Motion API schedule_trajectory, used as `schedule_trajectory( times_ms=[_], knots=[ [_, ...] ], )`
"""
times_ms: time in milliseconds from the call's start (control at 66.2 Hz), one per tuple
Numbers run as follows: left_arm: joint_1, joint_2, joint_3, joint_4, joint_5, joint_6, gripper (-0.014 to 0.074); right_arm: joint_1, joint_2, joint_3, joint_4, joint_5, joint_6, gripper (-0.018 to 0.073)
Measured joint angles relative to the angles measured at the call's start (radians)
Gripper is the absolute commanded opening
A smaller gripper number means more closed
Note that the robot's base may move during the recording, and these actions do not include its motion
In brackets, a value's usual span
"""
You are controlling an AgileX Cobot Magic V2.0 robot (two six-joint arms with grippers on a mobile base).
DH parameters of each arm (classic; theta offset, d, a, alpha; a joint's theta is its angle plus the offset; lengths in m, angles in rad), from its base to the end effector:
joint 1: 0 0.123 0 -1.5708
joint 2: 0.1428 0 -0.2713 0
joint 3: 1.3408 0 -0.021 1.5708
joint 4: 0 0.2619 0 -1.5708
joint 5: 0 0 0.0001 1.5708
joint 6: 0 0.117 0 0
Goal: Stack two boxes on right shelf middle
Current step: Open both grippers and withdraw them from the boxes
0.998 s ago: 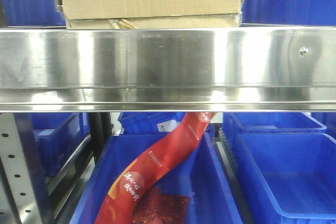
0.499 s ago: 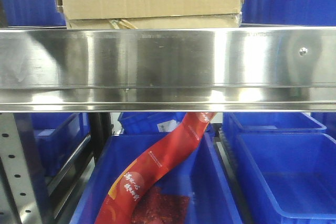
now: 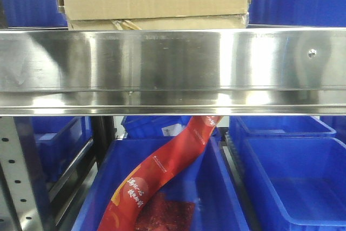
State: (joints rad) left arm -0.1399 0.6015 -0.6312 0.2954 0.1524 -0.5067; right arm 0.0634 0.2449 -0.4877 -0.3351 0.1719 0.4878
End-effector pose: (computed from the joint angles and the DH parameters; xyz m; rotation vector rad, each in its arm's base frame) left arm 0.1740 -0.0192 0.3547 -0.0943 1.6022 -0.2399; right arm 0.1052 0.0001 0.3497 0.1126 1.4006 0.1437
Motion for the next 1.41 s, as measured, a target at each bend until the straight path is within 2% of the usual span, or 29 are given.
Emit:
schedule_trajectory(
  times_ms=[45,166,212,302,453,590,695,1043,1224,1406],
  knots=[
    [0.000,0.000,0.000,0.000,0.000,0.000,-0.0102,0.000,-0.013,0.002,0.022,0.000,-0.027,-0.0162],
    [0.000,0.000,0.000,0.000,0.000,0.000,-0.0102,-0.011,-0.061,0.036,0.130,0.000,-0.273,-0.0162],
    [0.000,0.000,0.000,0.000,0.000,0.000,-0.0102,-0.028,-0.083,0.059,0.175,0.000,-0.335,-0.0162],
    [0.000,0.000,0.000,0.000,0.000,0.000,-0.0102,-0.069,-0.127,0.126,0.238,0.000,-0.385,-0.0162],
    [0.000,0.000,0.002,0.000,0.000,0.000,-0.0102,-0.141,-0.229,0.293,0.275,-0.007,-0.403,-0.0162],
    [0.000,-0.002,0.004,0.000,0.000,0.000,-0.0102,-0.147,-0.238,0.407,0.279,-0.031,-0.409,-0.0162],
    [0.000,-0.006,0.004,0.000,0.000,0.000,-0.0102,-0.149,-0.238,0.474,0.279,-0.103,-0.409,-0.0162],
    [0.000,-0.006,0.004,0.000,0.000,0.000,-0.0102,-0.149,-0.242,0.485,0.279,-0.155,-0.412,-0.0162],
    [0.000,-0.006,0.004,0.000,0.000,0.000,-0.0102,-0.149,-0.242,0.485,0.379,-0.155,-0.555,-0.0162],
    [0.000,-0.006,0.004,0.000,0.000,0.000,-0.0102,-0.149,-0.242,0.485,0.403,-0.139,-0.579,-0.0162]
  ],
)
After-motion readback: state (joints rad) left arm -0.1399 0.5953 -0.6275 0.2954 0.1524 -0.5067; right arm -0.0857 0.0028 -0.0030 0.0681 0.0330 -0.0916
